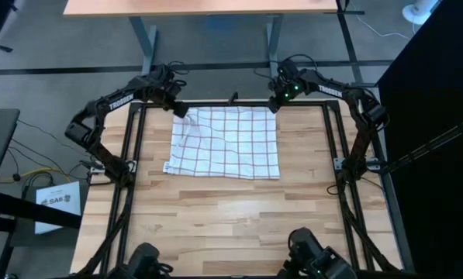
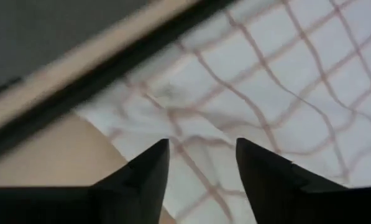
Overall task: Roll towel
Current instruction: Roll the white squared towel
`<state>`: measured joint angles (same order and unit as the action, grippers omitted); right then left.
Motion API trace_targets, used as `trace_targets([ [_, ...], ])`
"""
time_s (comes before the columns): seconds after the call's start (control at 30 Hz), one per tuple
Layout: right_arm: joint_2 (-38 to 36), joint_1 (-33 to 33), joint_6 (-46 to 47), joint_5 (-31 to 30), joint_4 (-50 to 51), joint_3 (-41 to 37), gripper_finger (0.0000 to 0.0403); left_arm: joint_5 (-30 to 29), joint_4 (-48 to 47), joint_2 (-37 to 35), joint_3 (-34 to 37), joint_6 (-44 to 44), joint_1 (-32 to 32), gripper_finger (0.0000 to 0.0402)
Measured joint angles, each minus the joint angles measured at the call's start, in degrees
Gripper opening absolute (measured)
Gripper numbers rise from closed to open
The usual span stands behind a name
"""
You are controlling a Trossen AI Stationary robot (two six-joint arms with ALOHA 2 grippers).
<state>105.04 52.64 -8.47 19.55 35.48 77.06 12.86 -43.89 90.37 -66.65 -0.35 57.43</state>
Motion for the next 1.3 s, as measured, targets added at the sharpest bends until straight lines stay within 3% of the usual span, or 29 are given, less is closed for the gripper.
trace_targets([
  [0.27, 0.0, -2.5, -2.6, 0.0, -0.7, 0.0, 0.0134, -14.8, -4.4, -0.2, 0.0, -9.4, -10.3, 0.0166],
  [0.57, 0.0, -2.6, -3.9, -0.1, -0.8, 0.0, 0.0134, -15.4, -3.0, 1.0, 1.3, -17.2, -13.5, 0.0164],
  [1.1, -0.1, -1.8, -5.1, -0.1, 0.7, 0.0, 0.0134, -15.2, 1.1, 10.8, 1.4, -17.9, -16.7, 0.0164],
  [1.3, -0.1, -1.9, -6.5, -0.1, 1.8, 0.0, 0.0134, -20.6, 0.5, 10.9, 1.4, -16.4, -16.4, 0.0140],
])
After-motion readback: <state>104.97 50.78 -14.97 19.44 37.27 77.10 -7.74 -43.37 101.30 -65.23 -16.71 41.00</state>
